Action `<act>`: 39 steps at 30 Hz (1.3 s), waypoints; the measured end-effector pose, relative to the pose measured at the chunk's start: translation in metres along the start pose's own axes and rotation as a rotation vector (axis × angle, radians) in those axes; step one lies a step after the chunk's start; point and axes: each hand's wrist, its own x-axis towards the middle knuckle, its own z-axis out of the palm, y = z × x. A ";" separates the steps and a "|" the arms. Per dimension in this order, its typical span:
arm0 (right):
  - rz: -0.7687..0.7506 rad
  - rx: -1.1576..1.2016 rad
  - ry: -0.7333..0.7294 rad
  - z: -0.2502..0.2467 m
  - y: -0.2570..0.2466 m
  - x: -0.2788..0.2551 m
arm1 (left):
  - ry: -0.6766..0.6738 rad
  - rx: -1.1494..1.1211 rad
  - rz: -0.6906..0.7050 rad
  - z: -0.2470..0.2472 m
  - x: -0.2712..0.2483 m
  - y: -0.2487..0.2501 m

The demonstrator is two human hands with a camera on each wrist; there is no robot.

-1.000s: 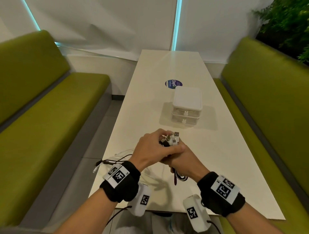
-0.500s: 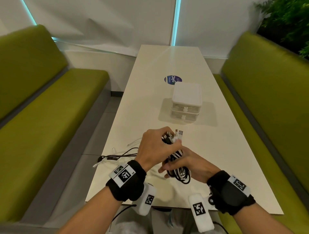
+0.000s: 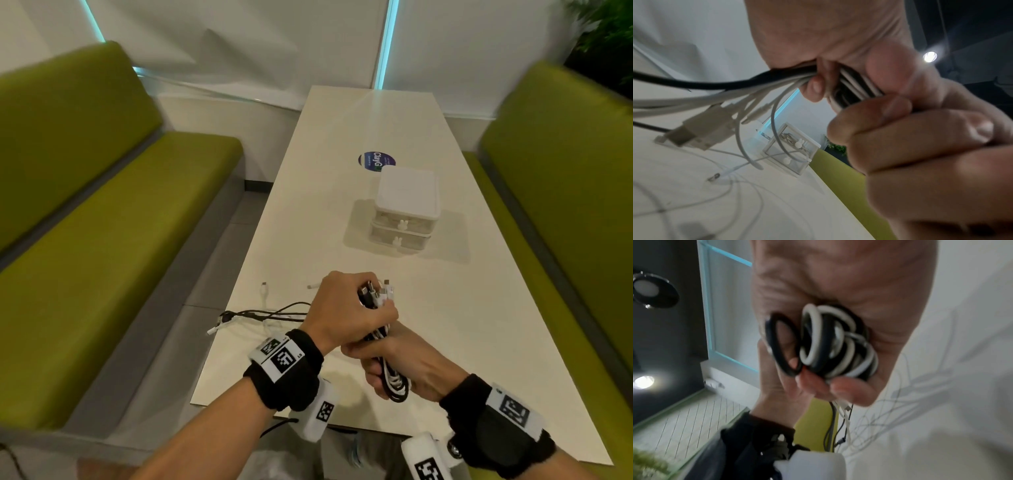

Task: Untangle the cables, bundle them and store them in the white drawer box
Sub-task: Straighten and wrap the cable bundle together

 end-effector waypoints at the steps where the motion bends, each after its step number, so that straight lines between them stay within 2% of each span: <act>1: -0.003 -0.033 0.024 0.000 0.001 0.000 | -0.012 -0.002 -0.002 0.001 -0.001 0.000; 6: -0.089 -0.286 0.152 0.006 0.001 0.005 | -0.022 -0.004 0.009 0.004 0.000 -0.006; 10: -0.160 -0.317 0.193 0.010 0.006 0.009 | -0.011 -0.010 0.028 0.005 -0.002 -0.008; 12: -0.147 -0.306 0.180 0.008 0.008 0.009 | -0.022 0.002 0.038 0.004 -0.002 -0.009; 16: -0.129 -0.277 -0.018 -0.003 -0.010 0.005 | -0.030 0.036 0.098 -0.003 0.004 -0.004; 21: -0.221 -0.178 -0.180 -0.008 -0.033 0.006 | 0.013 0.062 0.205 -0.018 0.014 0.006; 24: -0.146 -0.045 -0.332 -0.009 -0.034 0.006 | -0.005 0.011 0.227 -0.024 0.013 0.007; 26: -0.100 -0.003 -0.363 -0.009 -0.033 0.006 | -0.023 0.021 0.246 -0.023 0.010 0.008; 33: -0.175 -0.348 -0.155 -0.017 -0.041 0.003 | -0.127 0.113 0.245 -0.029 0.014 0.007; 36: -0.170 -0.313 -0.105 -0.028 -0.043 0.000 | -0.206 0.147 0.181 -0.031 0.011 0.003; 39: -0.200 -0.206 -0.059 -0.036 -0.043 0.001 | -0.147 0.078 0.063 -0.033 0.008 -0.012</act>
